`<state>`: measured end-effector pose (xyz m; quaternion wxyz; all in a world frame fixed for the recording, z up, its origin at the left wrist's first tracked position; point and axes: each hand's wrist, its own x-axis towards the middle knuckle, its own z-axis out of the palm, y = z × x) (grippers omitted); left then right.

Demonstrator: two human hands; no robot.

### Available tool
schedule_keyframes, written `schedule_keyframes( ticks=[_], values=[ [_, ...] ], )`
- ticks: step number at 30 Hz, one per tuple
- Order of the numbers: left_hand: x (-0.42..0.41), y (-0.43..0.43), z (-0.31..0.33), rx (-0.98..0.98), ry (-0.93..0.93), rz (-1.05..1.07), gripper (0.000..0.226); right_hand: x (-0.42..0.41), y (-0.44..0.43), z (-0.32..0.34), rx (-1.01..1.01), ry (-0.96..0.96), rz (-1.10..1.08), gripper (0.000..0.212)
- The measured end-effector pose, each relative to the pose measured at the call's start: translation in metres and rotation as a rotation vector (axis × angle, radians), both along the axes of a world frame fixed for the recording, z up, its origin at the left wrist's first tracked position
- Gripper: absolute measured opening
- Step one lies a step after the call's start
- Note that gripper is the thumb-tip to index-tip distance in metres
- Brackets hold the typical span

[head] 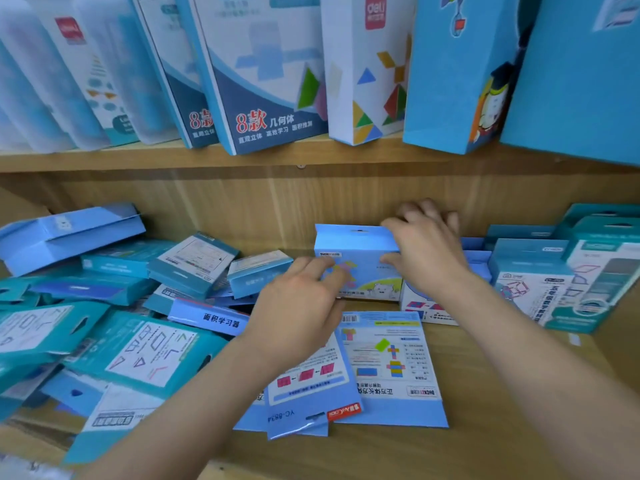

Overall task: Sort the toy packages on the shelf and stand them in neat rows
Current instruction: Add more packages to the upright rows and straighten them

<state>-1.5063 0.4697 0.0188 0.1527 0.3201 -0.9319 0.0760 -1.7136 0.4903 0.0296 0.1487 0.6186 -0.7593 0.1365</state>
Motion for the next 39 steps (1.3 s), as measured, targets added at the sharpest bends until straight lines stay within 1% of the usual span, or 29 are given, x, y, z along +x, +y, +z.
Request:
schedule_keyframes(
  ticks=[3,6,8,10,13,17,19,23,26,29,32,34,36,39],
  values=[
    [-0.025,-0.01,0.003,-0.032,-0.004,0.03,0.037,-0.003,0.003,-0.012,0.0,-0.009,-0.021,0.054],
    [-0.048,-0.025,-0.001,-0.057,-0.084,0.072,0.04,-0.014,0.02,-0.013,-0.109,-0.039,-0.081,0.065],
    [-0.058,-0.034,-0.006,-0.074,-0.138,0.092,0.045,-0.029,0.036,-0.013,-0.127,-0.02,-0.132,0.061],
    [-0.066,-0.042,-0.01,-0.089,-0.161,0.104,0.049,-0.039,0.05,-0.017,-0.081,0.015,-0.136,0.053],
    [-0.075,-0.05,-0.012,-0.103,-0.155,0.11,0.056,-0.045,0.055,-0.026,-0.003,0.02,-0.119,0.053],
    [-0.08,-0.055,-0.012,-0.072,-0.144,0.124,0.058,-0.048,0.052,-0.029,-0.036,0.016,-0.108,0.052],
    [-0.081,-0.056,-0.011,-0.074,-0.137,0.126,0.056,-0.049,0.052,-0.031,-0.059,0.008,-0.093,0.053],
    [-0.083,-0.057,-0.01,-0.069,-0.144,0.116,0.044,-0.054,0.052,-0.033,-0.062,0.001,-0.054,0.051],
    [-0.083,-0.054,-0.013,-0.114,-0.156,0.114,0.045,-0.054,0.051,-0.03,-0.012,-0.056,-0.028,0.05],
    [-0.081,-0.046,-0.015,-0.094,-0.163,0.125,0.057,-0.05,0.052,-0.027,0.024,-0.132,-0.019,0.052],
    [-0.075,-0.035,-0.013,0.037,-0.095,0.13,0.062,-0.046,0.056,-0.026,-0.014,-0.103,-0.012,0.055],
    [-0.065,-0.025,-0.011,0.076,-0.018,0.125,0.063,-0.041,0.056,-0.022,-0.086,-0.114,0.015,0.052],
    [-0.052,-0.014,-0.008,0.054,0.096,0.089,0.055,-0.032,0.054,-0.018,-0.164,-0.15,0.063,0.045],
    [-0.023,-0.001,0.003,-0.044,0.313,0.01,0.035,-0.013,0.049,-0.016,-0.236,-0.239,0.157,0.035]
  ],
)
